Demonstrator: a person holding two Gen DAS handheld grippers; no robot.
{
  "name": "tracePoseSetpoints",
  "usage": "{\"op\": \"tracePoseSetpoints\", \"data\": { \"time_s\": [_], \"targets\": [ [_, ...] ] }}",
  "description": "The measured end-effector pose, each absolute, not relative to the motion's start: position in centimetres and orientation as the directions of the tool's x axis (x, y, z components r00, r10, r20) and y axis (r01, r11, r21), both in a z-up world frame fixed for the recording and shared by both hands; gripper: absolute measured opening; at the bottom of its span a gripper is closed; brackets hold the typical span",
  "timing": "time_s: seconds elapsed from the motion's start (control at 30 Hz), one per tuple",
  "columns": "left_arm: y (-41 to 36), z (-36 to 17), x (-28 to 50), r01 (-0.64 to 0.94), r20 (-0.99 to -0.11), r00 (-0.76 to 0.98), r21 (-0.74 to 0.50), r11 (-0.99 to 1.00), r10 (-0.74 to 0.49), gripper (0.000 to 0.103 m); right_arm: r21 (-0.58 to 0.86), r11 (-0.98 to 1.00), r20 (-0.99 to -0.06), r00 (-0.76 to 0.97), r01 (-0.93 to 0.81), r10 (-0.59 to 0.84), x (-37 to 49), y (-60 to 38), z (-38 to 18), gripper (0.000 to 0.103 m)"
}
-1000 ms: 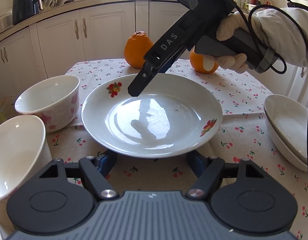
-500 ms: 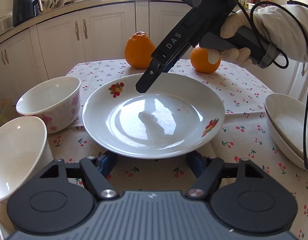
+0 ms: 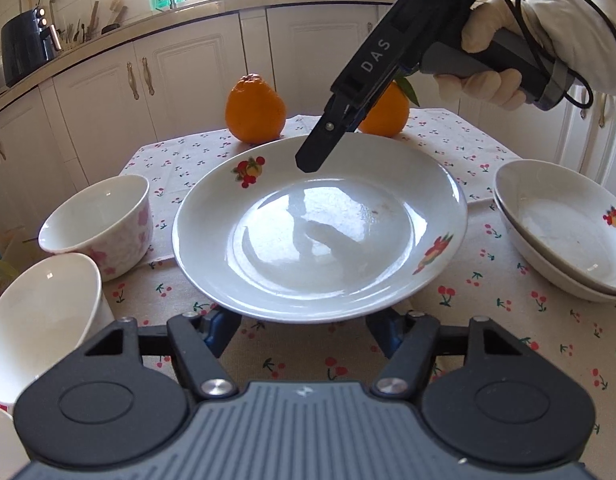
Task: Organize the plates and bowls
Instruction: 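Close the right gripper on the plate rim, then lift the plate with the right gripper and carry it over the plate stack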
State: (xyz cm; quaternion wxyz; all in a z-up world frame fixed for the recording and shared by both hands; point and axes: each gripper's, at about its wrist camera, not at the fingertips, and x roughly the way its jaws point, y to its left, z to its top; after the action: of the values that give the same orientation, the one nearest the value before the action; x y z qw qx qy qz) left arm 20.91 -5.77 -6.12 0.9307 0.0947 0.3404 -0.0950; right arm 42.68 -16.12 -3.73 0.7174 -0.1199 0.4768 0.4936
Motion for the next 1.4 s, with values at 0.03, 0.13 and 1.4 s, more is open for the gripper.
{"op": "tracePoseSetpoints", "data": {
  "time_s": [0.03, 0.13, 1.4],
  "targets": [
    [-5.9, -5.9, 20.6, 0.251, -0.65, 0.751, 0.118, 0.961, -0.116, 0.068, 0.298, 0.49, -0.8, 0.065, -0.819, 0.596, 42.3, -16.5, -3.6, 0.061],
    [-6.3, -5.3, 20.2, 0.282, -0.654, 0.744, 0.119, 0.952, -0.139, 0.068, 0.302, 0.506, -0.792, 0.083, -0.808, 0.605, 41.2, -17.8, -3.2, 0.061],
    [-16.8, -3.9, 16.9, 0.66, -0.695, 0.587, 0.113, 0.743, -0.415, 0.068, 0.298, 0.775, -0.751, 0.364, -0.558, 0.551, 28.4, -36.3, -2.3, 0.061]
  ]
}}
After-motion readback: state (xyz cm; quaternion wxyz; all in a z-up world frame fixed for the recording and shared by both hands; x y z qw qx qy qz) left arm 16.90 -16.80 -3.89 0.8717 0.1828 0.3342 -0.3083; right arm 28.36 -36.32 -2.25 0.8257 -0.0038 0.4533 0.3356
